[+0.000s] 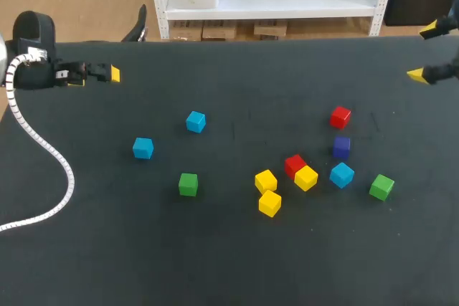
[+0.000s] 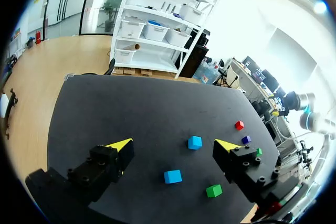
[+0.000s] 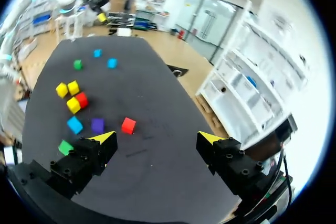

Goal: Place the blue cubes, place green cubes on the blue cubes, place the yellow cubes on the green cubes, then place the red cubes on the yellow cubes, and place purple cube on the red cubes.

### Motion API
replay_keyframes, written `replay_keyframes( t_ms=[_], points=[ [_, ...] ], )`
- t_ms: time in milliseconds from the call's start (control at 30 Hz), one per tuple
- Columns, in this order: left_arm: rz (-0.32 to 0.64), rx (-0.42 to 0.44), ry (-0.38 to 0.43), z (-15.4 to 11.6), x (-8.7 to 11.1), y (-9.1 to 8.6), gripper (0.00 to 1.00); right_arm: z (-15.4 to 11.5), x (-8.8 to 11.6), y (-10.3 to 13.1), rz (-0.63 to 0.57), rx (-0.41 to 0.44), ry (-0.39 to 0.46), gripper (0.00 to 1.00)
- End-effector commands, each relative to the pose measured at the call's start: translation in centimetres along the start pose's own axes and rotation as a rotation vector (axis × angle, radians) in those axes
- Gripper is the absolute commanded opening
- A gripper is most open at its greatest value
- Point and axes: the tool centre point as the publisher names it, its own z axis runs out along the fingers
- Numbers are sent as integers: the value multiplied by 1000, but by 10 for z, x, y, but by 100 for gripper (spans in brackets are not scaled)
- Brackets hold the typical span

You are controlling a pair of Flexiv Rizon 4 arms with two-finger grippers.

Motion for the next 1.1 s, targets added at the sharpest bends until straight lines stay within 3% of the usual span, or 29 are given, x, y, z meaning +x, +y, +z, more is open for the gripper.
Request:
replay_keyframes(
  t_ms=[33, 367, 667, 1100],
  points=[
    [-2, -9, 5, 0, -1, -2, 100, 0, 4, -5, -87, -340, -71, 100],
    [-2, -9, 5, 0, -1, -2, 100, 2, 28, -19, -144, -468, -140, 100],
    [-2, -9, 5, 0, -1, -2, 100, 0, 41, -15, -220, -589, -181, 100],
    [-2, -9, 5, 0, -1, -2, 100, -6, 50, -4, -207, -606, -192, 100]
  ],
)
